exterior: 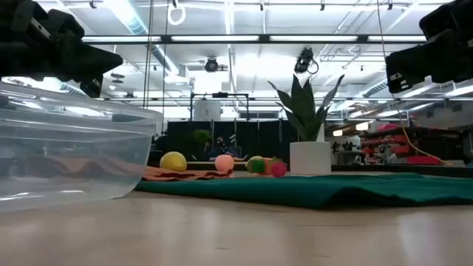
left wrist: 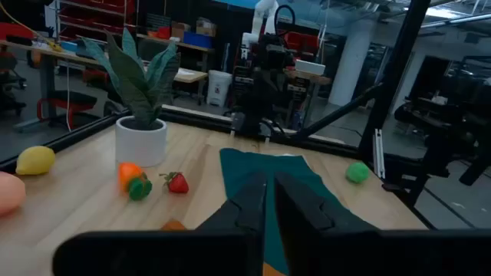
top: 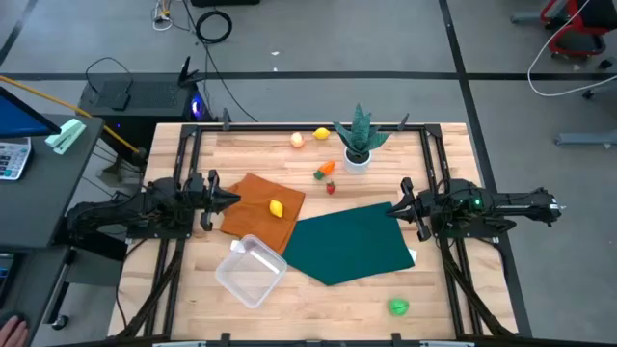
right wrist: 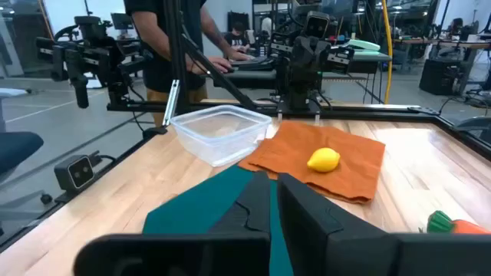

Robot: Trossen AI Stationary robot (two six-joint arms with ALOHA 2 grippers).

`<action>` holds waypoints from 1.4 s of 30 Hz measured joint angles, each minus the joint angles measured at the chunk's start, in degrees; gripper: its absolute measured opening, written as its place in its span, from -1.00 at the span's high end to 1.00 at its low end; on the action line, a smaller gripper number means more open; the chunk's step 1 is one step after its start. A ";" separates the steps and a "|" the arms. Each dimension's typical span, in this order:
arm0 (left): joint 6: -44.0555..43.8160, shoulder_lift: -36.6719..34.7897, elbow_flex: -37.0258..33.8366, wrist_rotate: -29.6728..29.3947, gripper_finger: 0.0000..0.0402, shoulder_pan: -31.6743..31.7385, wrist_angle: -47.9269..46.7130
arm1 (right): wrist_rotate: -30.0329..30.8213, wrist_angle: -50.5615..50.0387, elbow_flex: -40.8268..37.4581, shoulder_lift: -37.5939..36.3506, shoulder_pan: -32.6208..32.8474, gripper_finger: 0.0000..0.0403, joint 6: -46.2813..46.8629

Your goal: Pick and placing Produce into tupperware

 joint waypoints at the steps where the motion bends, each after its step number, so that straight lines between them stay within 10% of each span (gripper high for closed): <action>1: 0.00 -0.01 0.01 -0.01 0.85 0.00 0.00 | 0.00 0.00 -0.02 -0.02 0.00 1.00 -0.02; 42: 0.02 -0.01 0.01 -0.01 0.83 0.00 0.00 | 0.02 0.00 0.00 0.00 -0.02 1.00 -0.02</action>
